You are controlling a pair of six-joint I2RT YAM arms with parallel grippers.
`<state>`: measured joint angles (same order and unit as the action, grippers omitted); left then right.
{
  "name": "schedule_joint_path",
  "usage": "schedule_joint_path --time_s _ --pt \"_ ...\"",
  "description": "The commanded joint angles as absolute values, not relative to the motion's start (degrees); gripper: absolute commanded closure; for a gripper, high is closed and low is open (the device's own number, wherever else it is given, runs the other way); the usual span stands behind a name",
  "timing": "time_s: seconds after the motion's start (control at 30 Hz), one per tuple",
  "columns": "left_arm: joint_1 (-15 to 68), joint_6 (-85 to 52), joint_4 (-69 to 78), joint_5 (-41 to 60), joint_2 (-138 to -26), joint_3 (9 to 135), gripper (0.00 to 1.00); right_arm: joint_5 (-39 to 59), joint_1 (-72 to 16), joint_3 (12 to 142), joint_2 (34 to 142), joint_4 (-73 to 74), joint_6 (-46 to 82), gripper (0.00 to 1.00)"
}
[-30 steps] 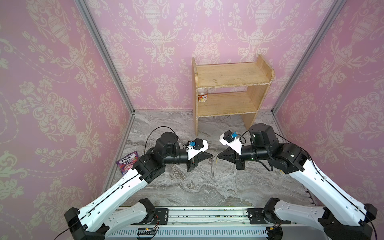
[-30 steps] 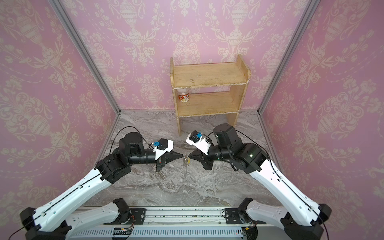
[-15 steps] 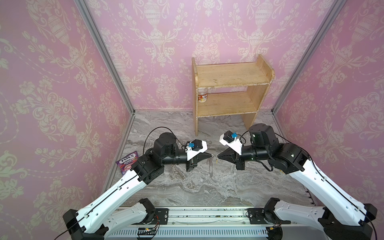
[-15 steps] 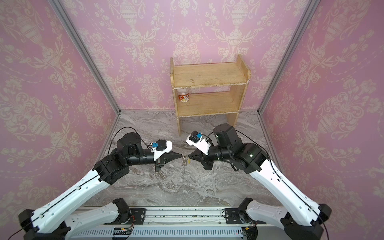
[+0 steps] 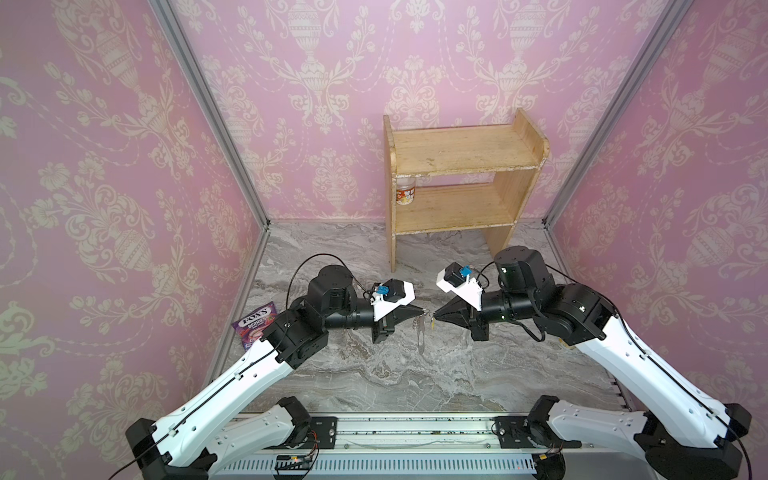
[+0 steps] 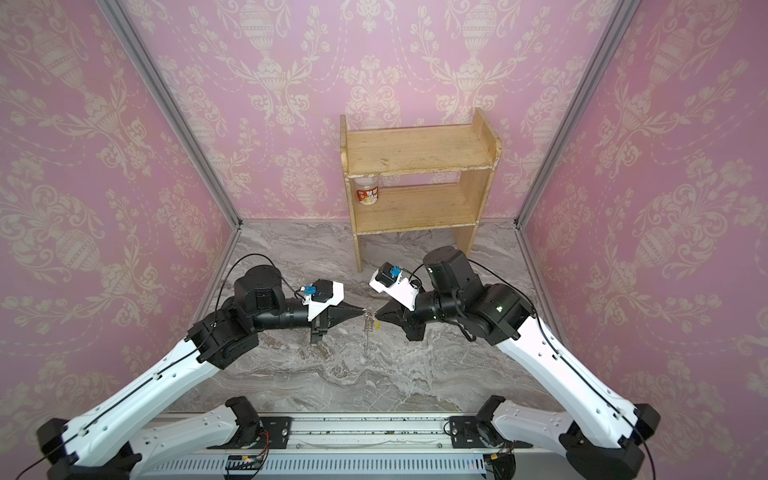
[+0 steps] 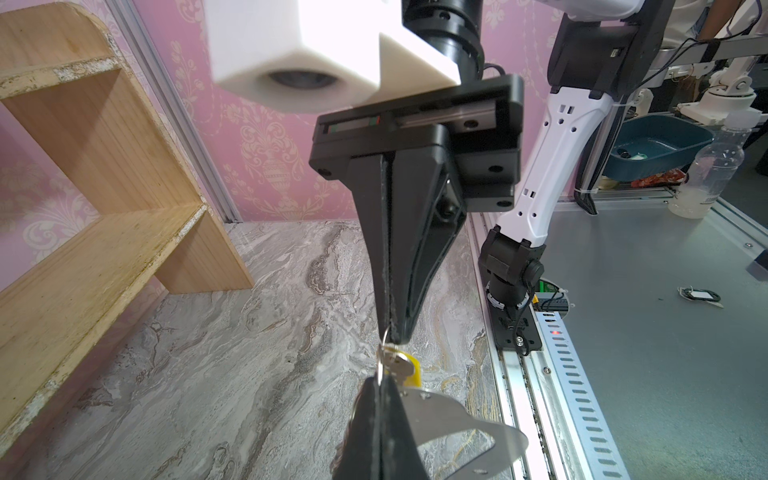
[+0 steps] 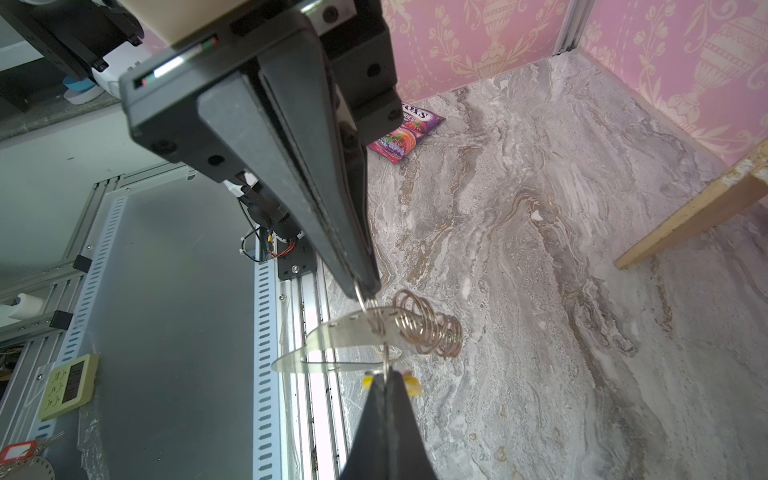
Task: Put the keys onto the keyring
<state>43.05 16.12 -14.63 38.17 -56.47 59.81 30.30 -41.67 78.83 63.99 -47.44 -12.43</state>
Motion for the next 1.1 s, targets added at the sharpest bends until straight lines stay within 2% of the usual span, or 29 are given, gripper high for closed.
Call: schedule_joint_path --time_s 0.0,1.07 --pt "43.5 17.6 -14.5 38.4 -55.9 60.5 1.00 31.5 -42.1 80.9 64.4 -48.5 -13.8 1.00" --pt "43.8 18.1 -15.8 39.2 -55.9 61.0 1.00 30.8 -42.3 82.2 65.4 -47.5 -13.3 1.00"
